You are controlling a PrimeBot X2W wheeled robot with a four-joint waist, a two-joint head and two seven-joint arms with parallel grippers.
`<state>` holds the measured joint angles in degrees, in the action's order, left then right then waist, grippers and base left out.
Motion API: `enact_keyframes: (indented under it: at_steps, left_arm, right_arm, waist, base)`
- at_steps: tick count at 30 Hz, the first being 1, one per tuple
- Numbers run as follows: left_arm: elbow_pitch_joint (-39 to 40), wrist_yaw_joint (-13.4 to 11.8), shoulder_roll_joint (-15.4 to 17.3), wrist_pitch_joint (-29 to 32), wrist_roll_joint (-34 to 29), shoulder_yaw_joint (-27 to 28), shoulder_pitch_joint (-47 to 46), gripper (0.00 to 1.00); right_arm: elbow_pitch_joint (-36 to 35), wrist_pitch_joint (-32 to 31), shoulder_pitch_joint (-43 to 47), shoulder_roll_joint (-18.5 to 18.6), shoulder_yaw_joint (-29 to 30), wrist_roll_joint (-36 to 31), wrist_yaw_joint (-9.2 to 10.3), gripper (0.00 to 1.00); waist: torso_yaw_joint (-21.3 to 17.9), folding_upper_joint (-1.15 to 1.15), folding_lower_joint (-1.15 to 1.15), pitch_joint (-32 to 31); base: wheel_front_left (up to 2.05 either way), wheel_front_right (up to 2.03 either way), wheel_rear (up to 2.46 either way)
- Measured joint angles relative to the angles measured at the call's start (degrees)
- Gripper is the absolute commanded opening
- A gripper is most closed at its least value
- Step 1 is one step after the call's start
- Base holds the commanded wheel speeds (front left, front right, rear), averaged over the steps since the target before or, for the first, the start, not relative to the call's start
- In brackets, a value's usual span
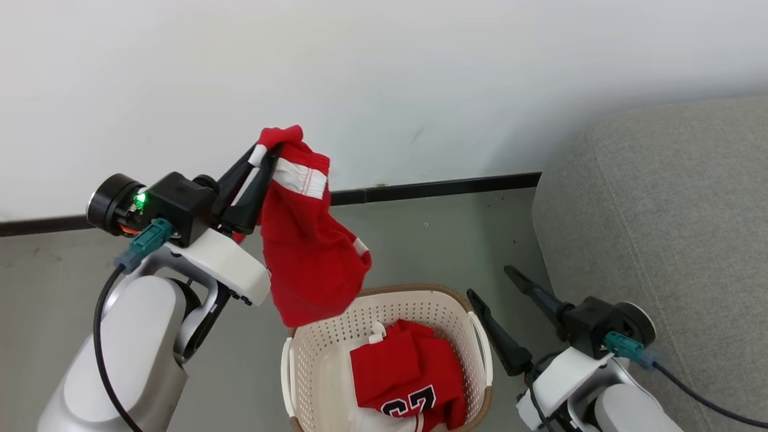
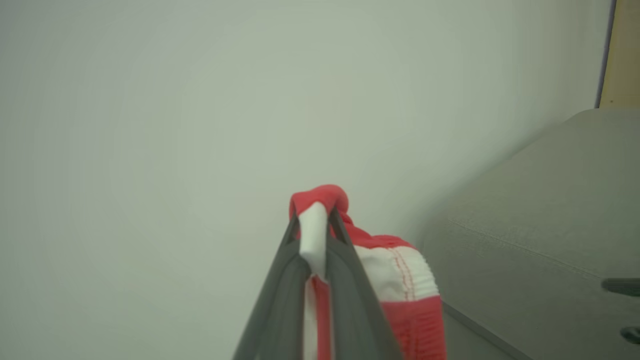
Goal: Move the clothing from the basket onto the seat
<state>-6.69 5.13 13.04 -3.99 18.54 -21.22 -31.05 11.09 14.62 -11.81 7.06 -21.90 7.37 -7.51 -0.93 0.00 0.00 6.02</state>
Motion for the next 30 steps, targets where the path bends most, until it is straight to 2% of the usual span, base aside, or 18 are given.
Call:
enact_keyframes:
  at_steps: [11,18,25,30]
  left_arm:
    - [6.58,1.18,-0.78,3.32,0.60,-5.46,-1.62,0.00]
    - [9.20,1.62,-1.02,6.39,2.47,-7.53,-1.65,0.00]
    - [11.62,1.66,-1.67,8.57,3.46,-8.87,-1.61,0.00]
    - [13.40,1.66,-1.77,10.10,4.15,-9.37,-1.59,0.00]
  right_arm:
    - [4.16,0.00,0.23,2.70,-12.35,4.39,-0.01,1.00]
    - [6.50,0.00,0.92,4.56,-14.56,7.44,-0.01,1.00]
    - [8.46,0.00,0.43,4.39,-18.96,10.71,0.00,1.00]
    - [10.15,-0.01,-3.59,3.90,-22.88,11.94,0.00,1.00]
  waist:
    - [1.27,0.00,0.00,-4.96]
    - [2.22,0.00,0.00,-6.97]
    - [3.39,0.00,0.00,-7.97]
    - [4.26,0.00,0.00,-8.13]
  base:
    - [0.00,0.00,0.00]
    - [0.00,0.00,0.00]
    - [0.00,0.00,0.00]
    - [0.00,0.00,0.00]
